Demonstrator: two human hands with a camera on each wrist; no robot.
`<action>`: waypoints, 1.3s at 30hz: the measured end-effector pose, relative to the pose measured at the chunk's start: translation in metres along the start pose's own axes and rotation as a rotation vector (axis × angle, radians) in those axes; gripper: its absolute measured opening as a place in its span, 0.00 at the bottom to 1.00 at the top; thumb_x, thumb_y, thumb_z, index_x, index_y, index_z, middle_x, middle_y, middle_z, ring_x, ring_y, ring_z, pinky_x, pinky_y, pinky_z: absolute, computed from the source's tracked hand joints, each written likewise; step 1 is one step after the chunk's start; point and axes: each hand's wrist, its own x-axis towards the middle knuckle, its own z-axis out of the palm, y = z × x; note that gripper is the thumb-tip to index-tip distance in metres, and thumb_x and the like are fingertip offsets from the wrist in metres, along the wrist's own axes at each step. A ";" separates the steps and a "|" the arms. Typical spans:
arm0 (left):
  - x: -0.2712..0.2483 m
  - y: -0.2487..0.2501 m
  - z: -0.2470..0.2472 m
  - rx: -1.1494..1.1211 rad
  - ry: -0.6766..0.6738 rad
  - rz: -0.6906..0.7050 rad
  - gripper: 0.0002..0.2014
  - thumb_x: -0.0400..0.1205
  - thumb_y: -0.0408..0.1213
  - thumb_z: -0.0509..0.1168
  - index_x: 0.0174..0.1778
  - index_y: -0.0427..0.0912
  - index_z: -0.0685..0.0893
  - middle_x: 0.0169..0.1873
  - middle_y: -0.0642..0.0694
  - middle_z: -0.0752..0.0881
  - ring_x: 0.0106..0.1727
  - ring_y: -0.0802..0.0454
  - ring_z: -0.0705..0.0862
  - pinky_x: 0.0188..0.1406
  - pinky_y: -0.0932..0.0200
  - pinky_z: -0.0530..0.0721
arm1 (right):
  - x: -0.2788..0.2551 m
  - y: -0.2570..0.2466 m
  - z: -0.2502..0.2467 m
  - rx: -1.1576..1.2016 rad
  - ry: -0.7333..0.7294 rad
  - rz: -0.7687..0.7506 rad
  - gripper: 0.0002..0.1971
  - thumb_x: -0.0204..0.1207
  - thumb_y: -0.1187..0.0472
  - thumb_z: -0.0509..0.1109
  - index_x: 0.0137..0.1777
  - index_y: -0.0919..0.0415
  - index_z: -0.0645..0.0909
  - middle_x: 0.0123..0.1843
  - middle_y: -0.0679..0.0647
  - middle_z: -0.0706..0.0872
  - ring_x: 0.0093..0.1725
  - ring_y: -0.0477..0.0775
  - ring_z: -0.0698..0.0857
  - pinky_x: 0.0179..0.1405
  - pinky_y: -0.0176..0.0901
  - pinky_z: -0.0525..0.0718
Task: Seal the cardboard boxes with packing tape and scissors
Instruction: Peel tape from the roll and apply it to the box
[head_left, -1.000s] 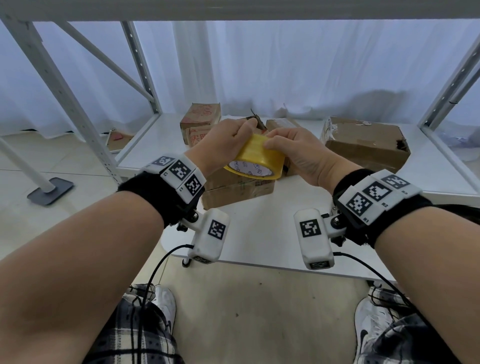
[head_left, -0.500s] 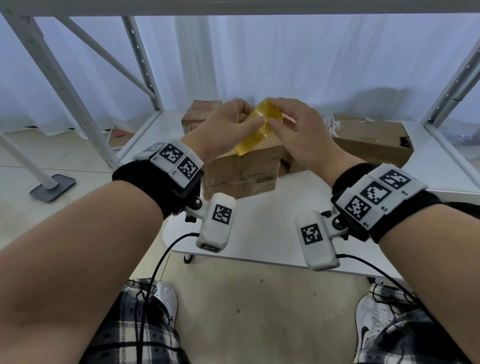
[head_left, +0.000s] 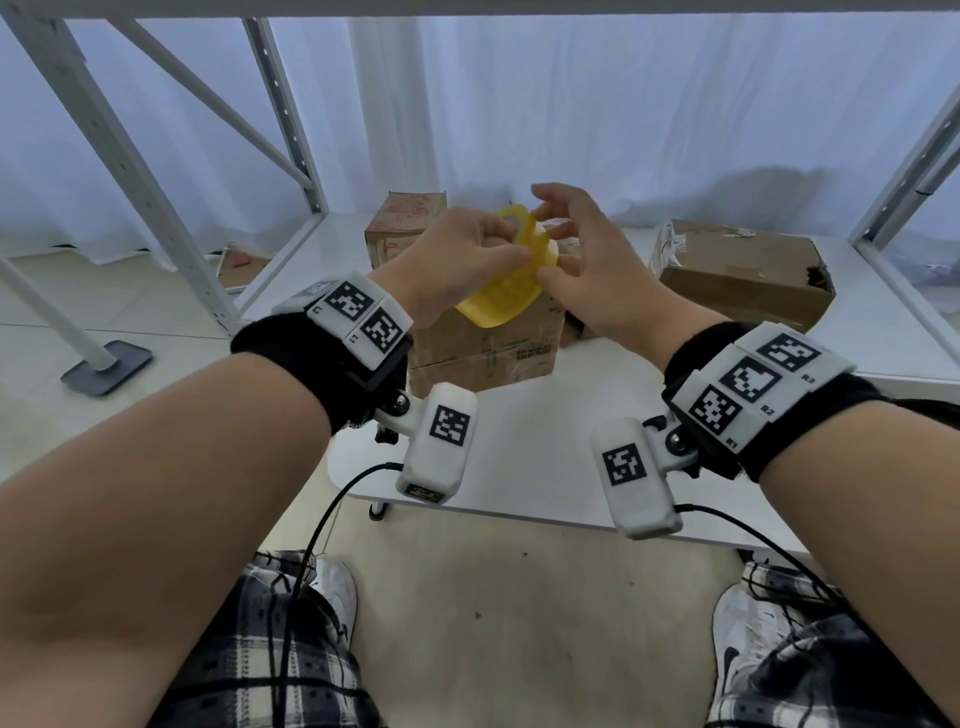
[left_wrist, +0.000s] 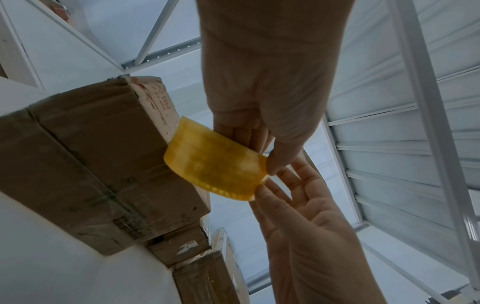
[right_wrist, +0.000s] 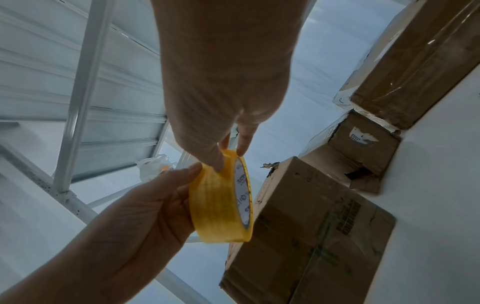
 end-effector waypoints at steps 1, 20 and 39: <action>0.000 0.000 0.001 0.014 0.013 -0.006 0.07 0.82 0.36 0.68 0.51 0.38 0.88 0.39 0.49 0.87 0.36 0.66 0.81 0.37 0.74 0.77 | 0.000 0.001 0.001 -0.008 0.013 -0.013 0.30 0.75 0.76 0.63 0.76 0.60 0.66 0.65 0.55 0.72 0.61 0.52 0.75 0.62 0.48 0.83; -0.003 0.005 0.005 0.025 -0.048 0.152 0.12 0.85 0.31 0.57 0.62 0.46 0.77 0.26 0.55 0.77 0.27 0.59 0.76 0.27 0.68 0.75 | -0.002 0.013 -0.005 0.130 -0.078 0.204 0.44 0.63 0.49 0.84 0.77 0.50 0.64 0.65 0.52 0.80 0.61 0.50 0.84 0.60 0.48 0.84; 0.001 -0.005 0.002 0.187 0.022 0.267 0.09 0.84 0.40 0.61 0.40 0.53 0.69 0.25 0.44 0.69 0.26 0.56 0.67 0.23 0.68 0.65 | 0.000 0.016 -0.007 -0.213 0.018 0.080 0.24 0.71 0.70 0.70 0.68 0.56 0.76 0.54 0.58 0.85 0.48 0.54 0.82 0.56 0.54 0.83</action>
